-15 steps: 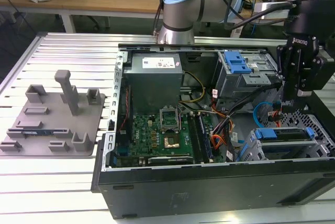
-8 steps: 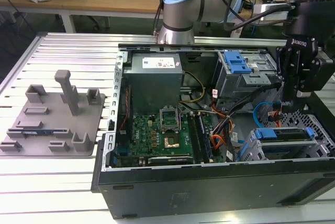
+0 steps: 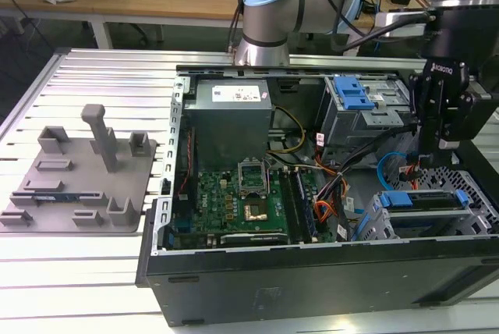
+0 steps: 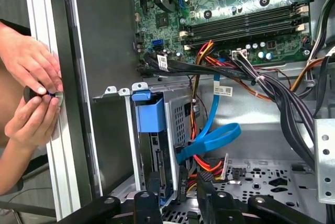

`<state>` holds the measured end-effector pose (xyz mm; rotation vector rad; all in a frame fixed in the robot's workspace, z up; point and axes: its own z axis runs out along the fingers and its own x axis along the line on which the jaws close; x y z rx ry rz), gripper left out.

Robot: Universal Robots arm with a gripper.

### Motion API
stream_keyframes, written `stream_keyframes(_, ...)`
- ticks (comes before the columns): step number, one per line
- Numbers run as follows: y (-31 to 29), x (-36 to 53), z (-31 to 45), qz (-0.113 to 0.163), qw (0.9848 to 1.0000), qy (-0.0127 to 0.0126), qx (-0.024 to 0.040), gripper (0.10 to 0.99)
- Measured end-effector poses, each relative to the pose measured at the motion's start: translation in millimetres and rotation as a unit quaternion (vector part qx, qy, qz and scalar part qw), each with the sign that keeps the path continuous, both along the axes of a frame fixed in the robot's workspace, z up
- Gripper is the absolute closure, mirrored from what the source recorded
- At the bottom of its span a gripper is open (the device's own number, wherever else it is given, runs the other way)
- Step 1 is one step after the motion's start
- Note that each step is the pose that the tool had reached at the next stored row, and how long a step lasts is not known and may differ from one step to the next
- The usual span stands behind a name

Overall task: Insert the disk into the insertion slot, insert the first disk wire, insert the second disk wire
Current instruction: 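Insert the first disk wire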

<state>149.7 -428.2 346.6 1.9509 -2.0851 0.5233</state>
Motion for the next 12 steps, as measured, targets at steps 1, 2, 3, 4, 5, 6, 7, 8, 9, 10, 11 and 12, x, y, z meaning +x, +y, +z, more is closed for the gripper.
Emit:
stream_keyframes(1, 0.1, 0.0, -0.7, 0.000, 1.0000, 0.0000, -0.0003, 0.678)
stream_keyframes(2, 0.3, 0.0, -2.1, 0.000, 1.0000, 0.0000, -0.0009, 0.690)
stream_keyframes(3, 0.6, 0.0, -3.4, 0.000, 1.0000, 0.0000, -0.0015, 0.765)
stream_keyframes(4, 0.7, 0.0, -4.0, 0.000, 1.0000, 0.0000, -0.0019, 0.765)
stream_keyframes(5, 1.0, 0.0, -4.7, 0.000, 1.0000, 0.0000, -0.0026, 0.765)
stream_keyframes(6, 1.2, 0.0, -5.0, 0.000, 1.0000, 0.0000, -0.0048, 0.765)
stream_keyframes(7, 1.3, 0.0, -5.0, 0.000, 1.0000, 0.0000, -0.0051, 0.765)
stream_keyframes(8, 1.4, 0.0, -5.1, 0.000, 1.0000, 0.0000, -0.0052, 0.765)
stream_keyframes(9, 2.0, 0.0, -5.1, 0.000, 1.0000, 0.0000, -0.0052, 0.765)
stream_keyframes(10, 2.8, 0.0, -5.1, 0.000, 1.0000, 0.0000, -0.0052, 0.765)
stream_keyframes(11, 3.4, 0.0, -5.1, 0.000, 1.0000, 0.0000, -0.0053, 0.765)
stream_keyframes(12, 5.1, 0.0, -5.1, 0.001, 1.0000, 0.0000, -0.0058, 0.765)
